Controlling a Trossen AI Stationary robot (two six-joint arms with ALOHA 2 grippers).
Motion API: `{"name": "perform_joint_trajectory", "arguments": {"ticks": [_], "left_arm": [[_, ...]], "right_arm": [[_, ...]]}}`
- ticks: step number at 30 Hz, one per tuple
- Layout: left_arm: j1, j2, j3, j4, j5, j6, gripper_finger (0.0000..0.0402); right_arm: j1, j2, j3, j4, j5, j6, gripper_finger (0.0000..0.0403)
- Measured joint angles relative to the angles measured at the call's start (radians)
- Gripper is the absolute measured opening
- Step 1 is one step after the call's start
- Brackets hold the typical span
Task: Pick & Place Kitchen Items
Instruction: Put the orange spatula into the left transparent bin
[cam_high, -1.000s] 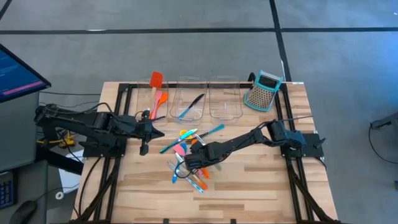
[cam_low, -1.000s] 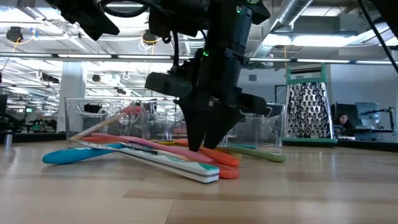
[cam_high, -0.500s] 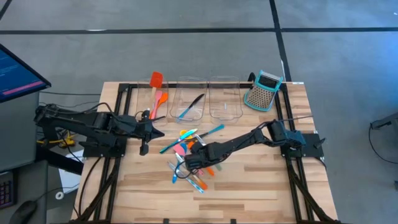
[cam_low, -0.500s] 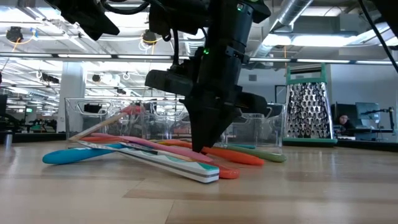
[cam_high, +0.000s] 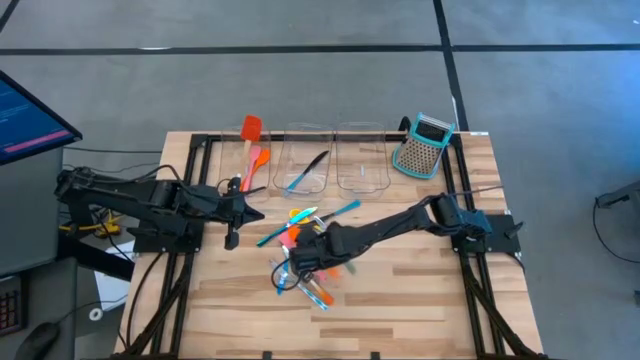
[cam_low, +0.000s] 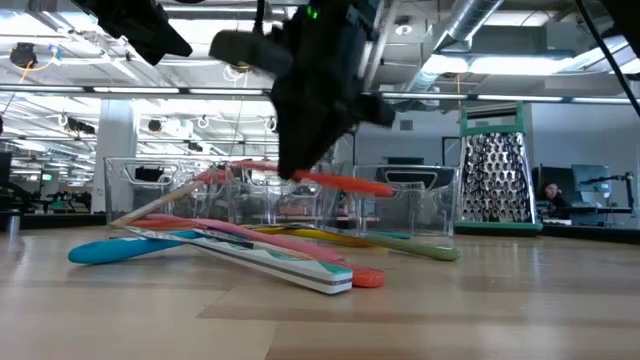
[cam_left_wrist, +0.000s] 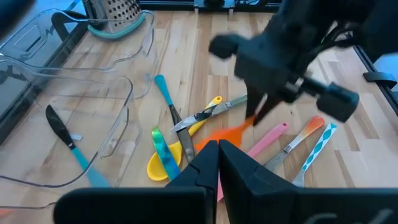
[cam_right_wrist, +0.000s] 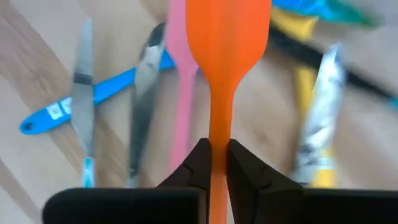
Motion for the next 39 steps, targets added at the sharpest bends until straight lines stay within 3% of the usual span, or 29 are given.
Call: {"name": "perform_joint_trajectory", "arguments": {"ticks": [7, 13, 22, 26, 29, 39], "left_arm": [[0.0, 0.0, 0.0, -0.001, -0.017, -0.037, 0.0002], [0.007, 0.0, 0.0, -0.004, -0.085, -0.086, 0.0002], [0.046, -0.002, 0.0, -0.003, -0.087, -0.101, 0.0002], [0.058, -0.002, 0.0, -0.003, -0.087, -0.101, 0.0002], [0.063, -0.002, 0.0, -0.003, -0.087, -0.1, 0.0002], [0.063, -0.002, 0.0, -0.007, -0.087, -0.098, 0.0002]], "right_arm": [[0.004, -0.001, 0.158, -0.258, 0.273, -0.079, 0.0019], [0.022, -0.027, 0.178, -0.32, 0.52, -0.136, 0.0019], [0.05, -0.101, 0.176, -0.415, 0.676, -0.135, 0.0019], [0.061, -0.157, 0.176, -0.437, 0.677, -0.182, 0.0019], [0.06, -0.202, 0.176, -0.428, 0.613, -0.262, 0.0019], [0.01, -0.367, 0.176, -0.124, 0.158, -0.756, 0.0019]]}}
